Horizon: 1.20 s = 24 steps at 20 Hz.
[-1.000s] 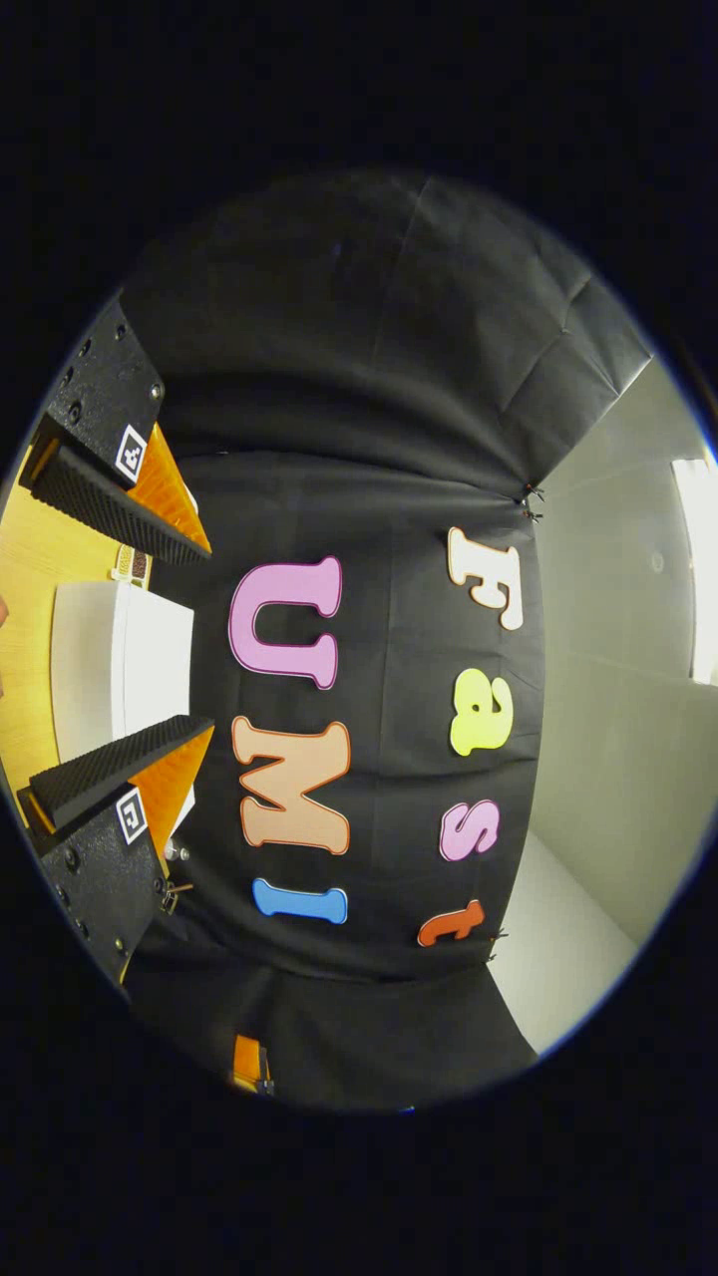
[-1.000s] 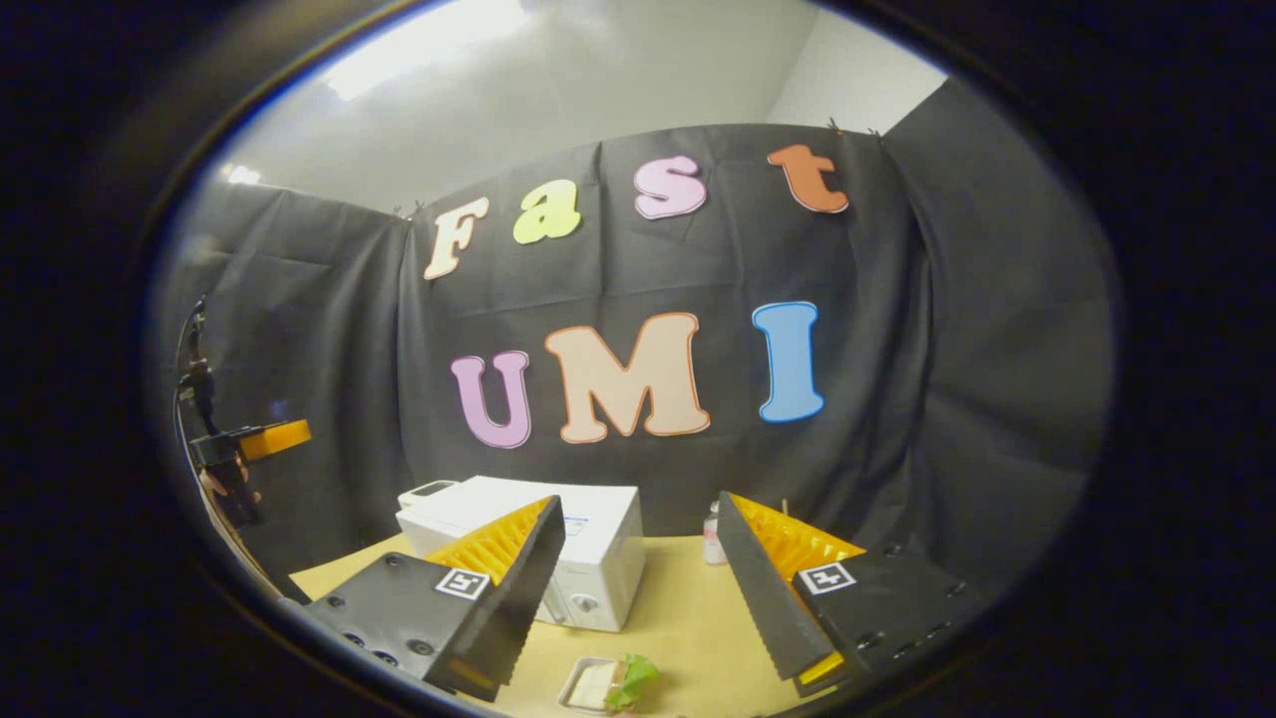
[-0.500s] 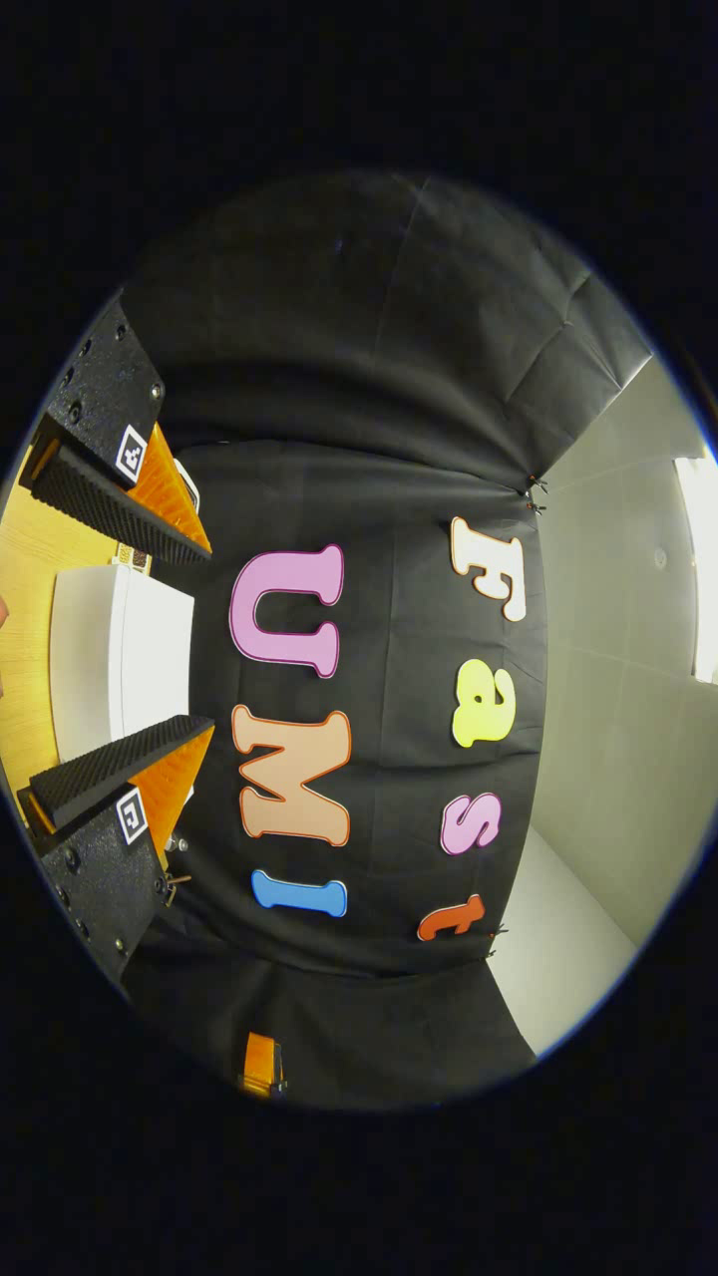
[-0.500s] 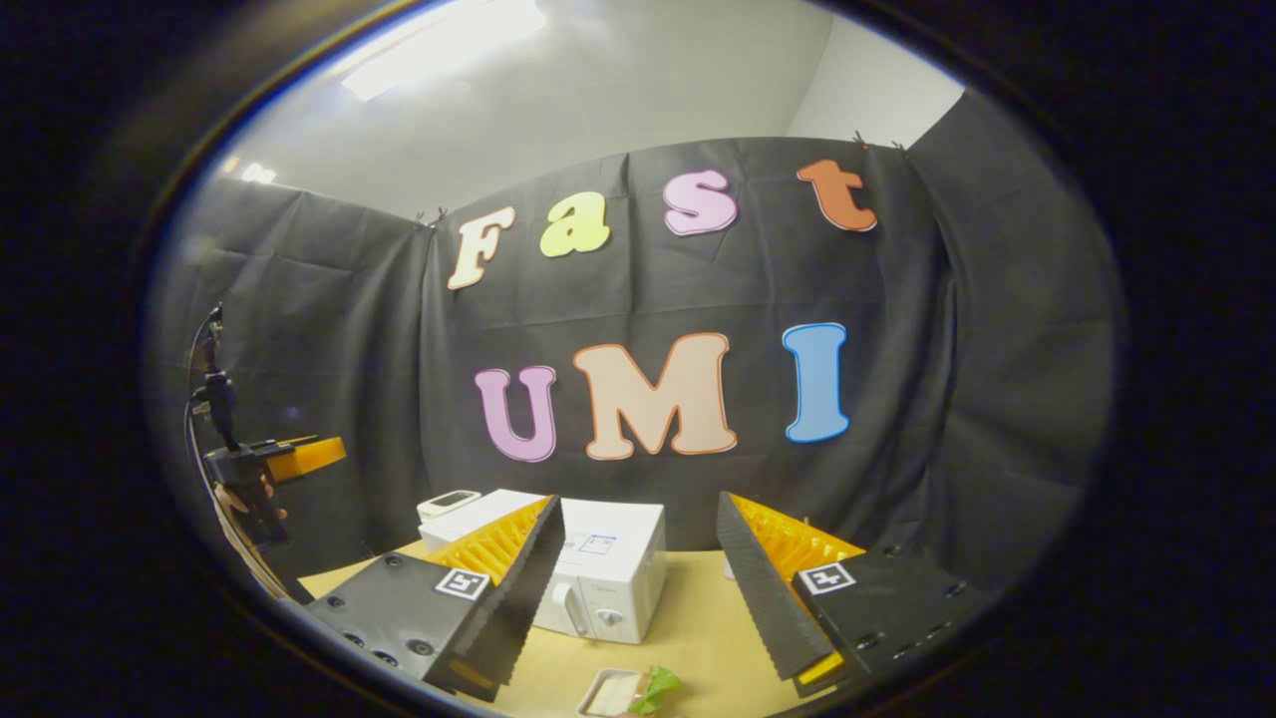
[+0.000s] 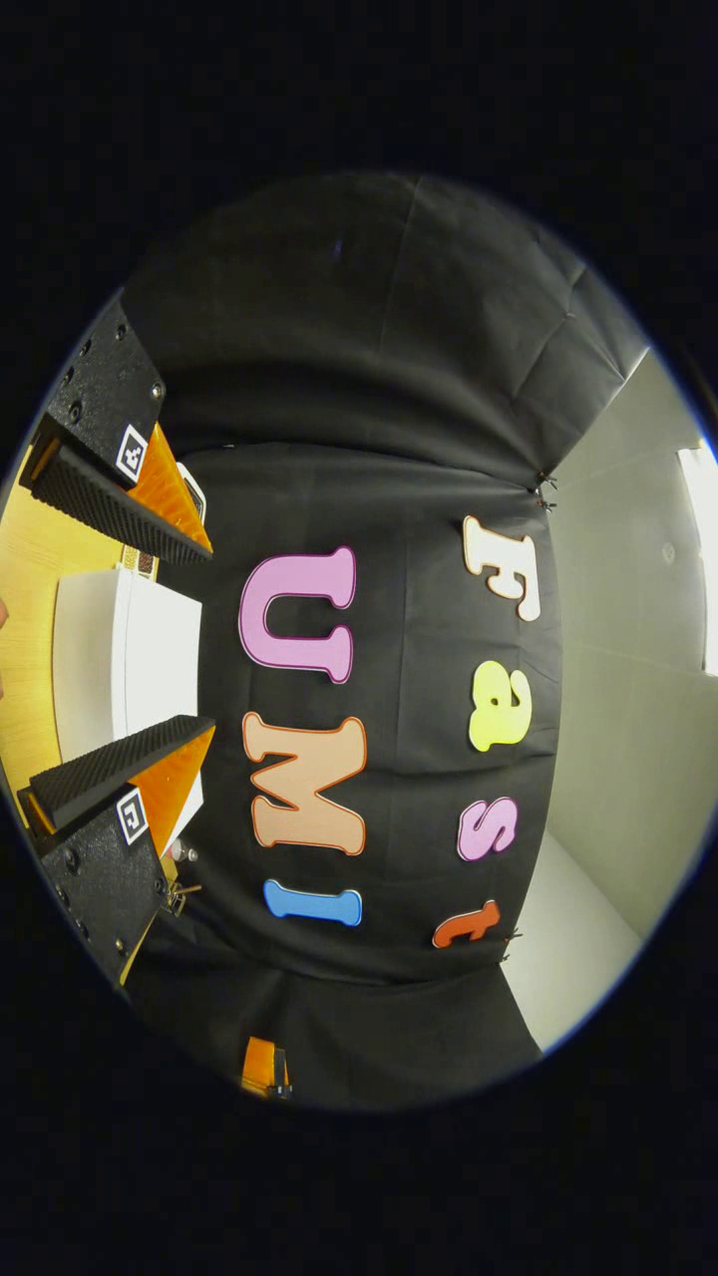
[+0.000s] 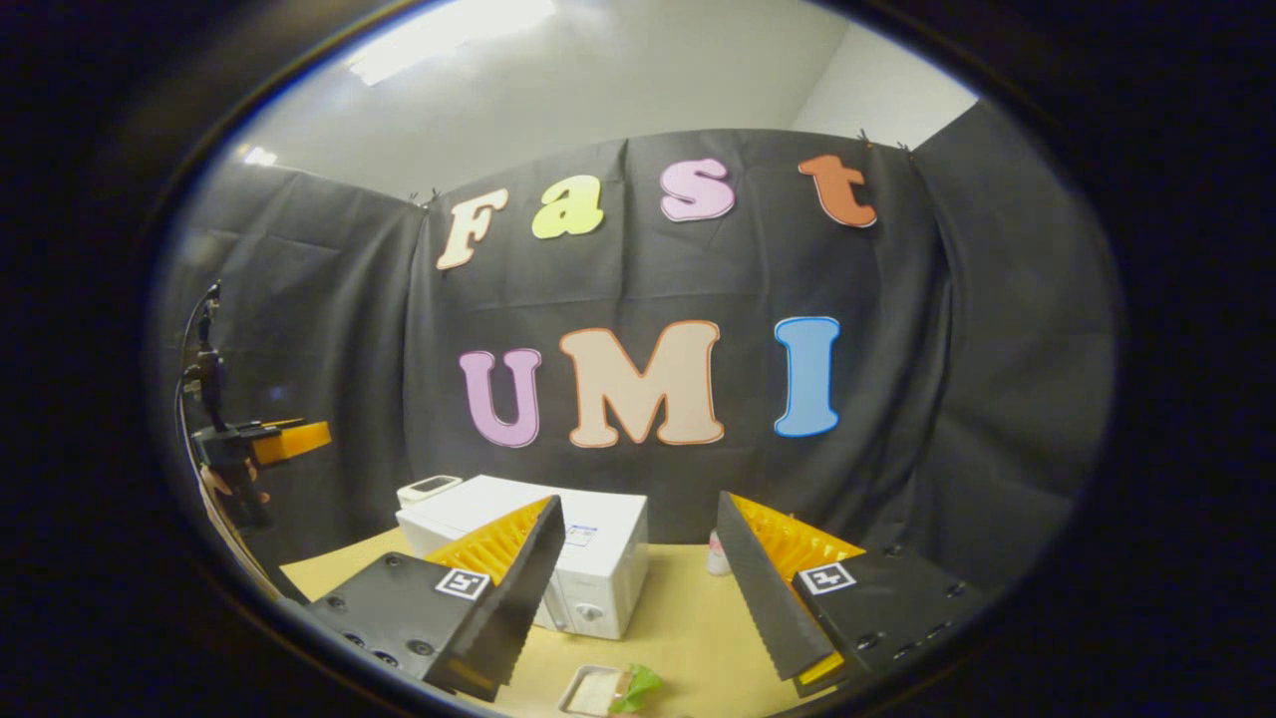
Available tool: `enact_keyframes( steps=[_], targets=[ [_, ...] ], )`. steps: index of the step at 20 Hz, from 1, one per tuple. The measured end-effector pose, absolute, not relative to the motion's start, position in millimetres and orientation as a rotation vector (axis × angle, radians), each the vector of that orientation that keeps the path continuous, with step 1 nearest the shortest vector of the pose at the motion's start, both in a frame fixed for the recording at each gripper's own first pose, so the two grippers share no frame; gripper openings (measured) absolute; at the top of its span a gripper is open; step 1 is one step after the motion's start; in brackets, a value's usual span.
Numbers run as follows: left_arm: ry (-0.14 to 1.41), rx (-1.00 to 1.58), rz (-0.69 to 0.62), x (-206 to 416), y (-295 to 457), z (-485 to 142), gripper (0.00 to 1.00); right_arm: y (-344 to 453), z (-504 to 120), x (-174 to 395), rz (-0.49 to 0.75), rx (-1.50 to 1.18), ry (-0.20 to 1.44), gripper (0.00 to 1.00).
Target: Open the microwave oven with the left hand, put the food in, and close the microwave oven.
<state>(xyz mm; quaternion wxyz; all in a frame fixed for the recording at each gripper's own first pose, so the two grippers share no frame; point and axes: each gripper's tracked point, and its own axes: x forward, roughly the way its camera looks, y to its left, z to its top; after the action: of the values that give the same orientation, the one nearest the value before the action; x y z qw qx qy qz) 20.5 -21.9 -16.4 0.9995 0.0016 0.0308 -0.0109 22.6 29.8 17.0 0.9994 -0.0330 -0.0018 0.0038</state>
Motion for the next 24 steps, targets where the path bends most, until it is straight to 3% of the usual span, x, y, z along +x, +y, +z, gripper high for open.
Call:
enact_keyframes(
  steps=[1,2,4,5,6,15,17,24],
  targets=[
    [0.068,-0.002,-0.037,19.7,-25.5,-17.8,0.95,28.6,17.2,23.5,0.007,-0.066,-0.004,0.96],
    [0.074,-0.005,-0.049,19.6,-29.0,-18.7,0.93,28.0,16.4,25.1,0.008,-0.067,-0.002,0.91],
    [0.083,-0.003,-0.051,19.2,-28.5,-21.1,0.92,26.6,15.7,24.6,0.010,-0.068,0.004,0.91],
    [0.083,0.003,-0.047,19.4,-28.1,-19.8,0.95,24.8,15.8,24.0,0.008,-0.071,0.007,0.96],
    [0.081,0.012,-0.037,19.2,-26.4,-19.0,0.95,22.8,16.6,23.5,0.004,-0.074,0.006,0.91],
    [0.057,-0.024,-0.084,14.2,-44.0,-17.3,0.95,12.4,9.8,21.4,-0.011,-0.102,0.024,0.92],
    [0.084,-0.046,-0.121,13.9,-52.7,-32.1,0.93,9.1,7.6,21.3,-0.016,-0.096,0.027,0.92],
    [0.188,-0.104,-0.266,2.2,-97.4,-114.9,0.99,-2.0,-0.9,12.4,-0.036,-0.098,0.037,0.92]
  ],
)
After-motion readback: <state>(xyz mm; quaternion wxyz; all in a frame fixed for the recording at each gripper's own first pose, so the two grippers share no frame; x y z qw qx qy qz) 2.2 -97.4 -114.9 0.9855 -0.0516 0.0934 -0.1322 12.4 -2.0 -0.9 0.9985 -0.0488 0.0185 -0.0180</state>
